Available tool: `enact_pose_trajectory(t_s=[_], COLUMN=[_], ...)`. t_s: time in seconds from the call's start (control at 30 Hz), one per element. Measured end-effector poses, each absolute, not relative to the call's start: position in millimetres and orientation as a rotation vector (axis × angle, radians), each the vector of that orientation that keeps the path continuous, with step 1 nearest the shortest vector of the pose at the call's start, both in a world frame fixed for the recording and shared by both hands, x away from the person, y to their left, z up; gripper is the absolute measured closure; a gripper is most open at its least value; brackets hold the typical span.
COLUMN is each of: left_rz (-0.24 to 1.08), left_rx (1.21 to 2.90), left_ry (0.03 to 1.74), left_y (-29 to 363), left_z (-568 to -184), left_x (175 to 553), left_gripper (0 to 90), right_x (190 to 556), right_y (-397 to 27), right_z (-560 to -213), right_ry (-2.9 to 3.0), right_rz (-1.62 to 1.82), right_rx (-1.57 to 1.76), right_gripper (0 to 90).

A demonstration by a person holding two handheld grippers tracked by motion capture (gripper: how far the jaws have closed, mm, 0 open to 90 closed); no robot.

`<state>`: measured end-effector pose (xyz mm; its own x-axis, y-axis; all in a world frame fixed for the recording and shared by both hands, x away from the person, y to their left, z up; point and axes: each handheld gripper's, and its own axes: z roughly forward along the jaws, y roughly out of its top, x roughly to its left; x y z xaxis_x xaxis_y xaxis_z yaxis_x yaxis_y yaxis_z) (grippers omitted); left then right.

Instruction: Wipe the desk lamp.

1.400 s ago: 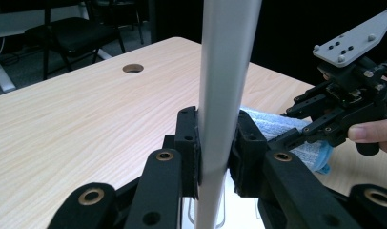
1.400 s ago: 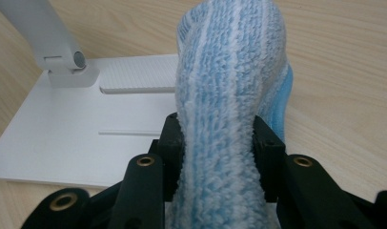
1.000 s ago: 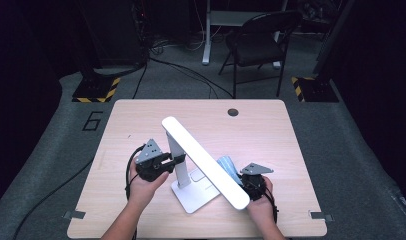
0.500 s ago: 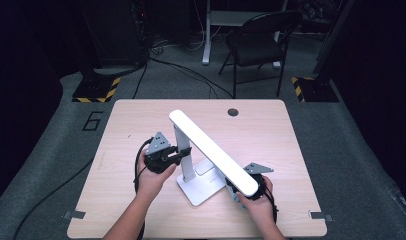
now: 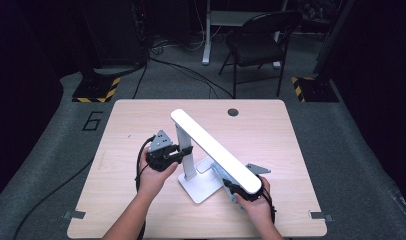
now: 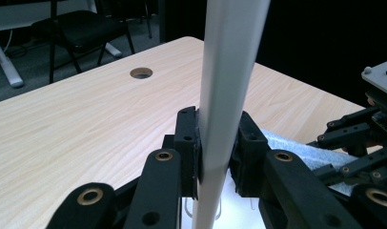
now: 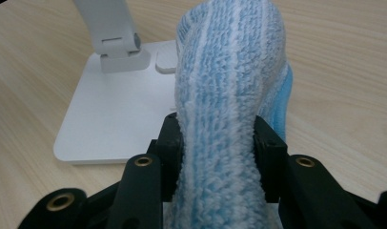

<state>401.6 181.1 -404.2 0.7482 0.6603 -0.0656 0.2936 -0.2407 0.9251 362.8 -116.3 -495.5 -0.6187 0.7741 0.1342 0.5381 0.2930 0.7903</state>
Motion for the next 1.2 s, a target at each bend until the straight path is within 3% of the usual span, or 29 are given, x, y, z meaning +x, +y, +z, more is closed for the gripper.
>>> enact_pose_trajectory(t_s=[1.2], left_rz=[0.289], left_rx=[1.856], left_ry=[0.651], left_y=[183.5], left_z=[-403.2], left_x=[386.1], left_gripper=[56.5], right_x=[376.9], right_y=[-107.4], right_z=[-502.3], right_ry=[2.259], right_rz=[1.123], right_rx=[1.192], right_gripper=[64.1])
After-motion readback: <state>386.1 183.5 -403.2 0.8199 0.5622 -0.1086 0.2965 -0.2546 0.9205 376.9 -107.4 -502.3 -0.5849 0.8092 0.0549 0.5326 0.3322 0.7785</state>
